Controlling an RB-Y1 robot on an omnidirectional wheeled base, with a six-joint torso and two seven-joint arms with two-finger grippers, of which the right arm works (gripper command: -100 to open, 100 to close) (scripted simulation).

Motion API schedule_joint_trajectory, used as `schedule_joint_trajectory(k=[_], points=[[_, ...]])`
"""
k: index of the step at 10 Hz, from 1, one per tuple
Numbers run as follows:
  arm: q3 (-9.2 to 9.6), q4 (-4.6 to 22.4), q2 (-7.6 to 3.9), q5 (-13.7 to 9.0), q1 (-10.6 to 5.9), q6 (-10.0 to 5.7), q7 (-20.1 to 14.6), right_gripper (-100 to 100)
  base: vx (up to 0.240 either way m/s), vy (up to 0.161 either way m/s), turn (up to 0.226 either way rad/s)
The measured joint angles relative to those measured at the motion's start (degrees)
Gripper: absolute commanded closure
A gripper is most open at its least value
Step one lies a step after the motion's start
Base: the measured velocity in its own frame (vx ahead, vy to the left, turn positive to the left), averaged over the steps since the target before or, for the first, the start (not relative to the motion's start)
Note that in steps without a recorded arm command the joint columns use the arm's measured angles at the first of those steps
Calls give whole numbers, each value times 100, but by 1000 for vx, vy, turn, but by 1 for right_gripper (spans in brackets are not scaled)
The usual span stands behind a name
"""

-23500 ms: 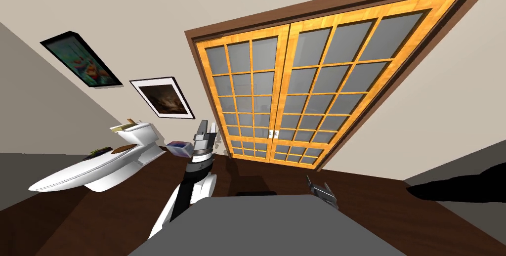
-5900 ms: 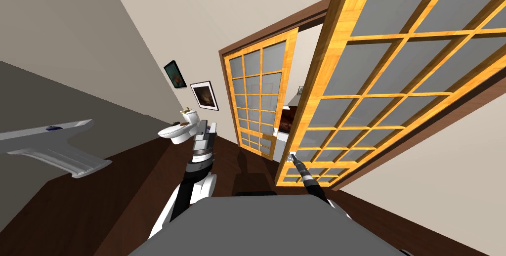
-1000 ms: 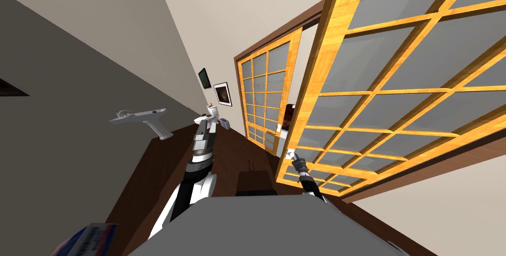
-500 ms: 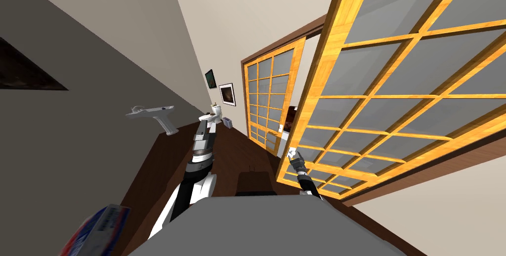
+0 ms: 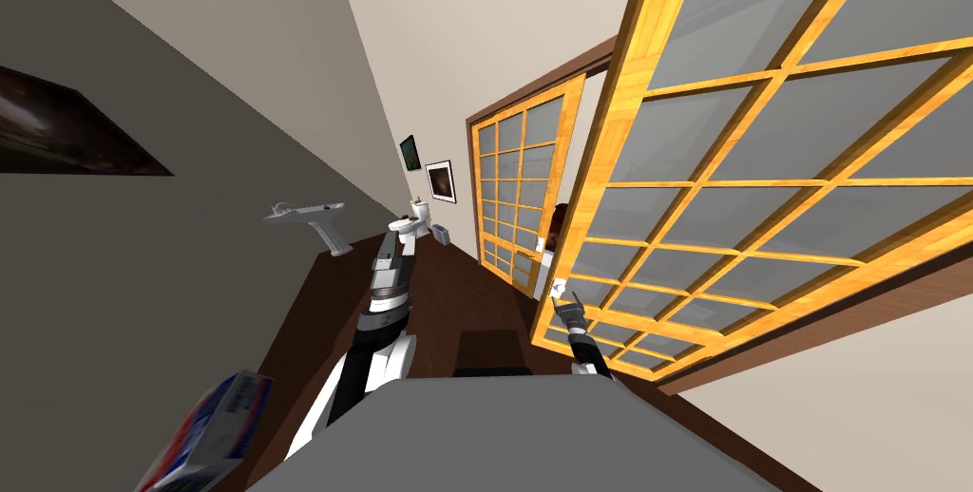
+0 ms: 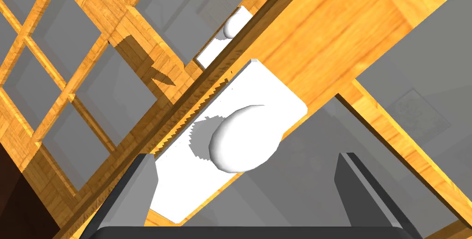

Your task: Pull the door open

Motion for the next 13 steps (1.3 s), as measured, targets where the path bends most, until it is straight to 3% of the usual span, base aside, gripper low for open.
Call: schedule_joint_trajectory(k=[13], points=[[230, -399, 229, -870, 16, 183, -1863, -100, -68, -18, 42]])
